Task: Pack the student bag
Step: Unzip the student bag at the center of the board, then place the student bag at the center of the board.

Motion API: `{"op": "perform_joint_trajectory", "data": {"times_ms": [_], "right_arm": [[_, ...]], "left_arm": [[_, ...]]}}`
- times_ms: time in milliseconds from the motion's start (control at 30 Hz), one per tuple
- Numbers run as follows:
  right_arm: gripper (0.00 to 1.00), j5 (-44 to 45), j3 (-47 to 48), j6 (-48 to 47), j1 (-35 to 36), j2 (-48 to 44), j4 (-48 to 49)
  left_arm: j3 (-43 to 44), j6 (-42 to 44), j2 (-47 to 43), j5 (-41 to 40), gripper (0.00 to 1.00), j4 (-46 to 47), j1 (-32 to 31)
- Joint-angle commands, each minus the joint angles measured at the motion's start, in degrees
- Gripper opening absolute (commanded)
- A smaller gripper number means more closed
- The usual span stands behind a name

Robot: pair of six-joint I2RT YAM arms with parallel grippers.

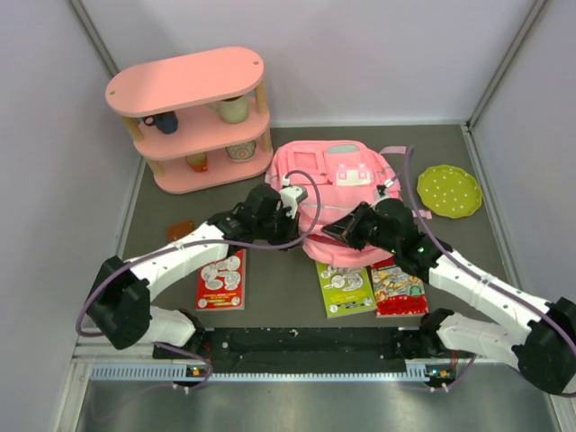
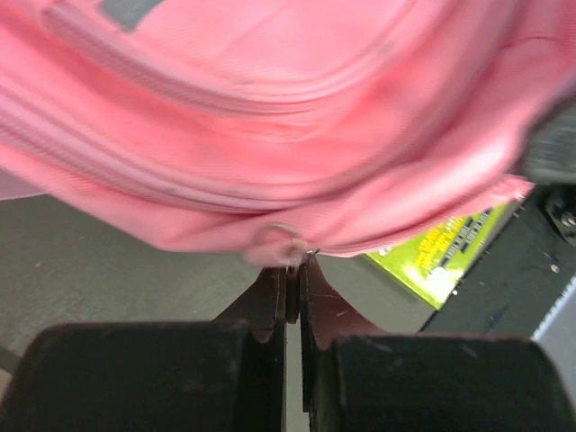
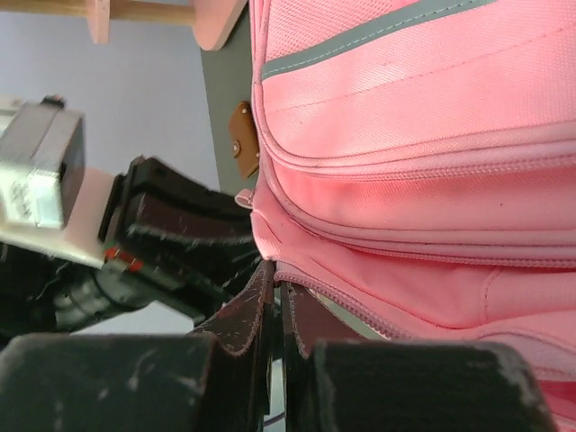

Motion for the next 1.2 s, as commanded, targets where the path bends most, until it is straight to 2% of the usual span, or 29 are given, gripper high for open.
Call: {"op": "perform_joint_trajectory", "data": {"times_ms": [0, 267, 467, 500, 533, 600, 633, 667, 833, 1000, 1100, 1133, 1167], "right_arm": [[0.0, 5.2, 2.9, -5.3, -1.1, -4.8, -3.1], [0.0, 5.7, -1.0, -4.9, -1.2, -9.3, -4.6], [0.0, 2.6, 0.1, -5.1, -1.2, -5.8, -1.4], [0.0, 2.4, 0.7, -5.1, -1.2, -5.0, -0.3], [0.0, 2.0, 1.2, -5.1, -1.2, -4.1, 0.5], [0.0, 0.4, 3.3, -6.1, -1.0, -1.0, 2.2], [0.0, 0.0, 4.1, -6.3, -1.2, 0.4, 3.2], [0.0, -1.0, 5.0, -6.6, -1.1, 2.7, 3.6], [0.0, -4.5, 11.6, -7.5, -0.1, 10.7, 7.7], [0.0, -4.1, 22.3, -8.9, 5.9, 19.4, 6.5], [0.0, -6.8, 25.0, -7.3, 7.8, 24.6, 4.2], [0.09, -6.0, 24.0, -7.4, 8.2, 23.5, 2.6], [0.29, -2.8, 20.9, -9.3, 9.4, 21.7, 2.3]], "left_arm": [[3.9, -2.1, 4.0, -10.3, 0.0, -5.0, 1.2], [7.0, -5.4, 7.8, -19.9, 0.0, -6.4, 5.6], [11.2, -5.7, 10.0, -20.2, 0.0, -7.4, 10.4], [11.8, -5.3, 9.9, -18.6, 0.03, -8.0, 10.7], [12.1, -4.9, 9.6, -18.2, 0.14, -8.5, 10.8], [12.0, -4.6, 7.0, -18.8, 0.53, -9.6, 11.1], [11.5, -4.3, 5.6, -19.6, 0.64, -9.6, 11.1], [10.7, -4.2, 2.8, -20.2, 0.99, -10.0, 11.5], [10.1, -4.0, -4.1, -21.8, 0.99, -12.0, 15.1], [14.1, -5.8, -8.5, -23.0, 0.99, -16.0, 19.4], [15.7, -5.1, -9.6, -22.0, 0.99, -16.6, 20.2], [16.5, -4.9, -9.6, -21.5, 0.99, -17.3, 20.3], [16.7, -4.9, -9.5, -20.9, 0.99, -17.5, 20.3]]}}
